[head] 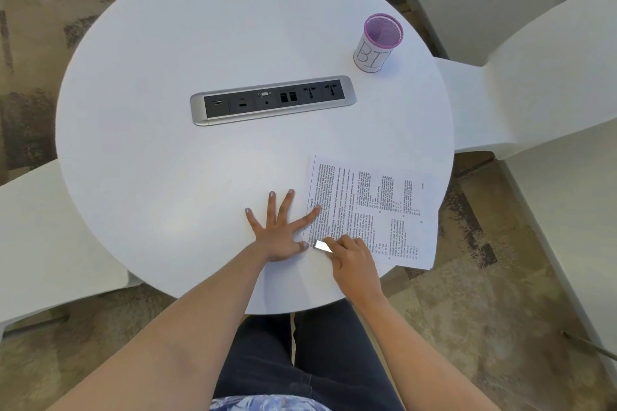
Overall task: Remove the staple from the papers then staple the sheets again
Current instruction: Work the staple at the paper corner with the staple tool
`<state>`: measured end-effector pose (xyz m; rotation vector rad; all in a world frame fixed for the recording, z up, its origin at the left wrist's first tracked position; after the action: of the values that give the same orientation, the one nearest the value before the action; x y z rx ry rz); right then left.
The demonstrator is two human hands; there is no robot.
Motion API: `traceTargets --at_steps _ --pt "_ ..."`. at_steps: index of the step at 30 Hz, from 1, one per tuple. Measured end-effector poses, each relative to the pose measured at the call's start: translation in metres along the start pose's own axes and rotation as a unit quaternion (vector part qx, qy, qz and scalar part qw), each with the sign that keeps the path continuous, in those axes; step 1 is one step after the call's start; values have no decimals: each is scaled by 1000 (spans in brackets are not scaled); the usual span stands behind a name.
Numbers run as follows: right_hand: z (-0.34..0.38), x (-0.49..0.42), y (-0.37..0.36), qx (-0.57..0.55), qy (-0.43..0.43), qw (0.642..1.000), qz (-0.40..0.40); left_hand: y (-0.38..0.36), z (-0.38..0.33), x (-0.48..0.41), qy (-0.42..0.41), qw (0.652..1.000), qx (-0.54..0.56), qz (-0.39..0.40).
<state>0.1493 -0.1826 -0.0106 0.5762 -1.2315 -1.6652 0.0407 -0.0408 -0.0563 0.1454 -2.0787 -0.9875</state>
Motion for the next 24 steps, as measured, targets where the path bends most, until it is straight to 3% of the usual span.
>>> traceTargets --at_steps 12,15,19,24 --pt "2 -10 -2 45 34 998 15 0 -3 0 7 1000 -10 -5" --pt "0 -10 -5 -14 2 999 35 -2 -1 -1 9 1000 -10 -13" --pt "4 -17 -9 -156 -106 982 23 -3 0 -1 7 1000 -6 -22" --pt "0 -27 -7 -172 -120 977 27 -3 0 -2 6 1000 1 -24"
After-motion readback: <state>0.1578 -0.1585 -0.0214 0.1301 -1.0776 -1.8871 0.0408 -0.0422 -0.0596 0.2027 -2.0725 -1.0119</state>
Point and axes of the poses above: each hand's wrist, its own x-axis away from the middle knuckle, its own y-axis out of the back of the hand, z = x × y, the point moved 2 cm from there along -x, towards the middle knuckle, and after that the axes turned 2 degrees about -z, right-handed, at the moved point
